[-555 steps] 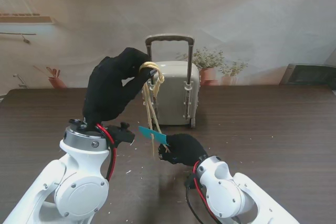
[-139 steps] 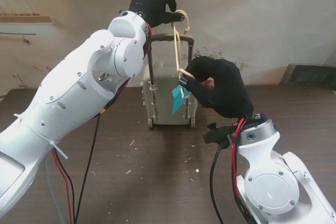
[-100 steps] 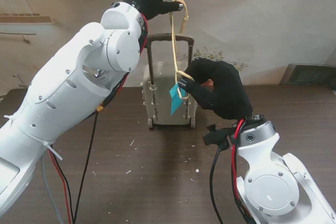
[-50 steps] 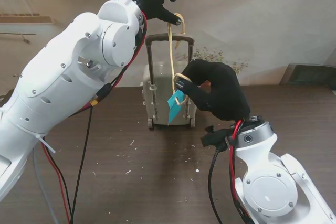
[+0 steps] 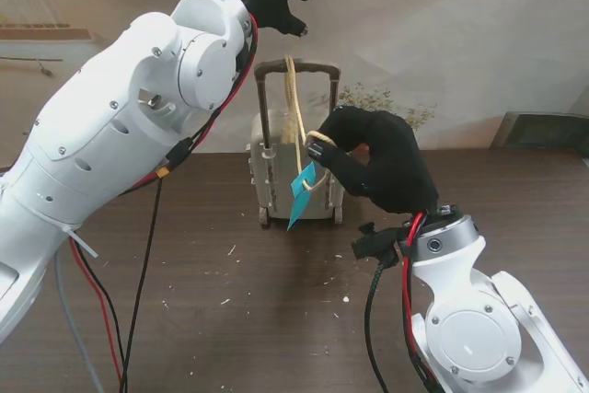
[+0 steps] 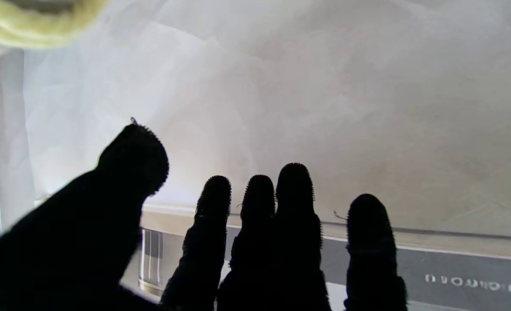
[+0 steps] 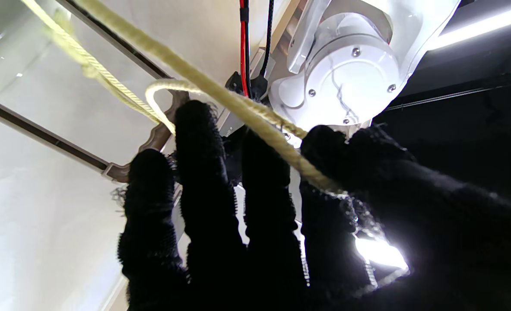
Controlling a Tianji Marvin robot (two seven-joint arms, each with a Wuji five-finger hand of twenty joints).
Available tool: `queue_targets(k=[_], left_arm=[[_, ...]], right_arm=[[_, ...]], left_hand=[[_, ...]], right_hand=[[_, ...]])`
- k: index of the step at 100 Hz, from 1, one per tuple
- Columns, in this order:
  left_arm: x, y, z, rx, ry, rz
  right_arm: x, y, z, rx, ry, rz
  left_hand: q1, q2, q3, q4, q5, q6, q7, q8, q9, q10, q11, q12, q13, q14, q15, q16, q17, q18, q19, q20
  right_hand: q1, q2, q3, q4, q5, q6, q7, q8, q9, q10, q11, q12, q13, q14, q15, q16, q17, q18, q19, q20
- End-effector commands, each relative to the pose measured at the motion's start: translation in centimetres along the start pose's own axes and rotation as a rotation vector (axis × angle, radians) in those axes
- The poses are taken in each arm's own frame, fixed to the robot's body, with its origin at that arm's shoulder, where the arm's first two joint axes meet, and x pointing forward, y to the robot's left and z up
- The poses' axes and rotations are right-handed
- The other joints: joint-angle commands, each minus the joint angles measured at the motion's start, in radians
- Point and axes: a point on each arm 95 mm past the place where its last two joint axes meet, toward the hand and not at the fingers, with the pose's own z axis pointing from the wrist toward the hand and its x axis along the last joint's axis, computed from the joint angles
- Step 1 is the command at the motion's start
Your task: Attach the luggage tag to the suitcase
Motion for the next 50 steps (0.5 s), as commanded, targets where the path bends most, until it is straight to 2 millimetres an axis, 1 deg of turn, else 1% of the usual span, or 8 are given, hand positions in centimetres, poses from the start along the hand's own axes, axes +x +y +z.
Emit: queue_targets(k=[1, 7, 18, 23, 26, 29, 46, 50], left_arm=[[0.2, -1.1, 0.0, 0.001, 0.014, 0.004], [0.2, -1.2, 0.0, 0.013, 0.011, 0.010], [0.0, -1.2, -0.2, 0.062, 0.000, -0.021], [0.0, -1.3, -0.6, 0.085, -0.008, -0.046], [-0.1, -1.4, -1.0, 0.098, -0.014, -0.062], [-0.2, -1.5, -1.4, 0.113, -0.020, -0.082], [0.0, -1.8, -5.2, 0.195, -0.032, -0.228], [0.0, -1.7, -6.3, 0.214, -0.029, -0.247]], right_arm=[[0.0, 0.0, -0.1, 0.016, 0.001, -0.001], [0.1, 0.0, -0.2, 0.014, 0.003, -0.001], [0.1, 0.1, -0.2, 0.014, 0.004, -0.002], [0.1, 0.1, -0.3, 0.014, 0.003, -0.001], [0.1, 0.1, -0.3, 0.014, 0.003, 0.000], [0.1, 0.0, -0.3, 0.014, 0.003, 0.000], [0.0, 0.1, 0.0, 0.003, -0.003, 0.011], [0.0, 0.1, 0.1, 0.002, -0.002, 0.010]], left_hand=[[-0.005, 0.016, -0.026, -0.014, 0.031, -0.033, 0.015, 0.012, 0.003, -0.019, -0.003, -0.018, -0.010, -0.017, -0.012, -0.034, -0.025, -0.032, -0.009, -0.017], [-0.013, 0.073, -0.078, -0.010, 0.026, -0.031, 0.019, 0.015, 0.007, -0.016, -0.004, -0.018, -0.005, -0.017, -0.010, -0.033, -0.020, -0.033, -0.005, -0.016], [0.010, 0.224, -0.217, 0.021, 0.026, -0.022, 0.023, 0.020, 0.019, -0.004, 0.005, -0.013, 0.018, -0.014, -0.003, -0.031, -0.005, -0.028, 0.016, -0.006], [0.042, 0.267, -0.281, 0.024, 0.025, -0.022, 0.030, 0.024, 0.024, 0.002, 0.009, -0.011, 0.025, -0.011, 0.000, -0.030, -0.002, -0.026, 0.023, -0.002], [0.085, 0.308, -0.367, 0.043, 0.026, -0.020, 0.031, 0.025, 0.029, 0.006, 0.012, -0.011, 0.031, -0.009, 0.002, -0.029, 0.002, -0.023, 0.027, 0.002], [0.110, 0.332, -0.419, 0.047, 0.026, -0.016, 0.033, 0.027, 0.032, 0.010, 0.015, -0.010, 0.037, -0.006, 0.004, -0.029, 0.004, -0.023, 0.030, 0.004], [0.141, 0.348, -0.475, 0.054, 0.068, -0.005, 0.058, 0.037, 0.078, 0.035, 0.034, -0.004, 0.076, 0.013, 0.019, -0.024, 0.018, 0.000, 0.055, 0.018], [0.181, 0.364, -0.554, 0.074, 0.073, -0.004, 0.069, 0.047, 0.088, 0.037, 0.035, -0.001, 0.084, 0.015, 0.022, -0.024, 0.024, 0.003, 0.058, 0.025]], right_hand=[[0.042, 0.020, -0.025, -0.013, -0.013, -0.040, 0.022, 0.017, -0.012, -0.018, 0.020, 0.003, 0.004, -0.018, 0.011, 0.016, -0.004, -0.009, 0.009, 0.011], [0.042, 0.021, -0.025, -0.013, -0.013, -0.039, 0.022, 0.017, -0.011, -0.016, 0.020, 0.003, 0.004, -0.016, 0.011, 0.016, -0.004, -0.010, 0.009, 0.012], [0.042, 0.021, -0.025, -0.013, -0.012, -0.040, 0.022, 0.018, -0.011, -0.018, 0.020, 0.003, 0.004, -0.017, 0.011, 0.016, -0.004, -0.011, 0.009, 0.012], [0.042, 0.022, -0.025, -0.013, -0.012, -0.040, 0.022, 0.018, -0.012, -0.018, 0.020, 0.003, 0.003, -0.017, 0.011, 0.016, -0.004, -0.010, 0.008, 0.012], [0.042, 0.021, -0.026, -0.013, -0.012, -0.040, 0.022, 0.018, -0.011, -0.017, 0.020, 0.003, 0.004, -0.017, 0.011, 0.016, -0.004, -0.010, 0.009, 0.012], [0.040, 0.022, -0.026, -0.013, -0.012, -0.040, 0.022, 0.018, -0.012, -0.019, 0.020, 0.002, 0.003, -0.018, 0.010, 0.016, -0.003, -0.009, 0.009, 0.012], [0.042, 0.022, -0.026, -0.012, -0.012, -0.038, 0.021, 0.018, -0.012, -0.018, 0.020, 0.003, 0.002, -0.017, 0.010, 0.016, -0.005, -0.010, 0.008, 0.012], [0.041, 0.023, -0.027, -0.012, -0.013, -0.040, 0.020, 0.018, -0.012, -0.018, 0.020, 0.003, 0.002, -0.018, 0.011, 0.016, -0.003, -0.011, 0.009, 0.012]])
